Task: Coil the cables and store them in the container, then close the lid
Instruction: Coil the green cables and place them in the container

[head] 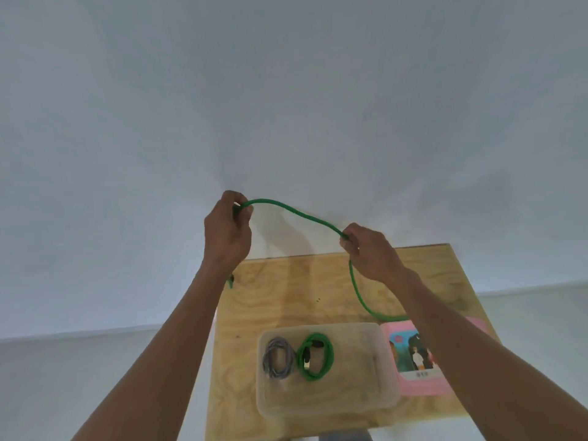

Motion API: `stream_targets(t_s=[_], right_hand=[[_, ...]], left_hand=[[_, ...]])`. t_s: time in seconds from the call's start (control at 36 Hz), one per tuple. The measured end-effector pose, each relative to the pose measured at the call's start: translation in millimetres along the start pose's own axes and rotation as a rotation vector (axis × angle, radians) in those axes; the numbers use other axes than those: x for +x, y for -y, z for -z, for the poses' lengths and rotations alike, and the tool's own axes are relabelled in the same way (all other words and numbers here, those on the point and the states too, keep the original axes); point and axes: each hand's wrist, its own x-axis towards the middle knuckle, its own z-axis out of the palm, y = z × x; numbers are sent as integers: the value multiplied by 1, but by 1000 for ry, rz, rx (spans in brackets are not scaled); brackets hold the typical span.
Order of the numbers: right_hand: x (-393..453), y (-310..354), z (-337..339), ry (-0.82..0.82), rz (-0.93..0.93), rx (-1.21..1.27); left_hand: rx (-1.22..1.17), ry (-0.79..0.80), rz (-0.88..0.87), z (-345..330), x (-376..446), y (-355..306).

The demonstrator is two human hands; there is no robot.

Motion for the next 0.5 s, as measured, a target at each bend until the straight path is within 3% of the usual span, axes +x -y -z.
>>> stream_targets(t_s=[0.14, 0.25, 0.5], right_hand=[[-8, 44, 28, -273, -15, 306], [-10, 81, 56, -421, 2, 515], [-14, 147, 122, -499, 118, 686]], left_hand=[[-94, -51, 98, 7, -8, -25], [-93, 1, 95, 6, -15, -36], [-146, 185, 65, 1, -29, -66]])
